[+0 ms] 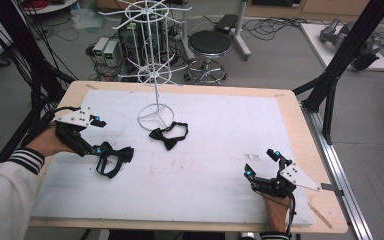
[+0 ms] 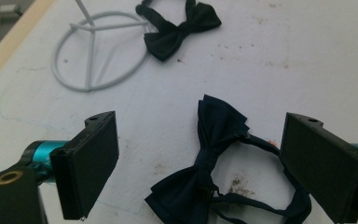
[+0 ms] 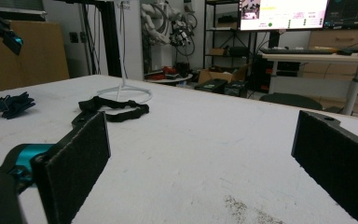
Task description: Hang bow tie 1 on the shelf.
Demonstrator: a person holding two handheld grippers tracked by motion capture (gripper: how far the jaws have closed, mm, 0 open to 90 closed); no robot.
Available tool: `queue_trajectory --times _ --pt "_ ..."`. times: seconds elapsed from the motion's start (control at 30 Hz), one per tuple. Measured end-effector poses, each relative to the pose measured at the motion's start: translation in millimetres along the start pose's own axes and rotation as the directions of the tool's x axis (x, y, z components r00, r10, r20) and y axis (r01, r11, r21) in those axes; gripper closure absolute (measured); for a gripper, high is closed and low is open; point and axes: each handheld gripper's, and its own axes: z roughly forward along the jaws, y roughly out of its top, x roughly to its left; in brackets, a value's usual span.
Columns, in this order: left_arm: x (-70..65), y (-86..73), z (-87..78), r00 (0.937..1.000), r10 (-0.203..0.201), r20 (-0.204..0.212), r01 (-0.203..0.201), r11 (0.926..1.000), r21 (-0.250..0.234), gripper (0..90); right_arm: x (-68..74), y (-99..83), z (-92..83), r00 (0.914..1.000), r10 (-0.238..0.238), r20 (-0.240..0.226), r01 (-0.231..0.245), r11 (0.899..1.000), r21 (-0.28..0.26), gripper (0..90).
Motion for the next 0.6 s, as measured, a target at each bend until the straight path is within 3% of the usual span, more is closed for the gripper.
queue_trajectory --times 0.03,0.13,0.27,0.37,0.6 --pt "0.6 0.3 3.9 0.9999 0.008 0.009 -0.008 0.9996 0.028 12.3 0.0 -0.1 0.0 1.0000 0.000 -0.001 0.000 1.000 0.000 3.6" --pt "1.5 0.1 7.5 0.9998 0.010 0.019 -0.011 0.9986 0.052 12.4 0.0 0.0 0.0 1.0000 -0.003 0.001 0.003 1.000 0.000 3.6" --pt "3.9 1.1 14.5 0.9983 0.029 0.051 -0.035 0.9919 0.122 14.7 0.2 0.0 0.0 1.0000 -0.006 0.001 0.006 1.000 0.000 3.6" --pt "4.8 0.7 16.7 0.9977 0.024 0.063 -0.032 0.9918 0.124 15.2 0.2 0.0 0.0 1.0000 -0.007 0.000 0.007 1.000 -0.001 3.6" --pt "6.7 -3.4 28.8 0.9963 0.043 0.075 -0.056 0.9807 0.188 15.6 0.6 -0.2 -0.4 1.0000 -0.008 0.002 0.008 1.000 -0.004 3.6"
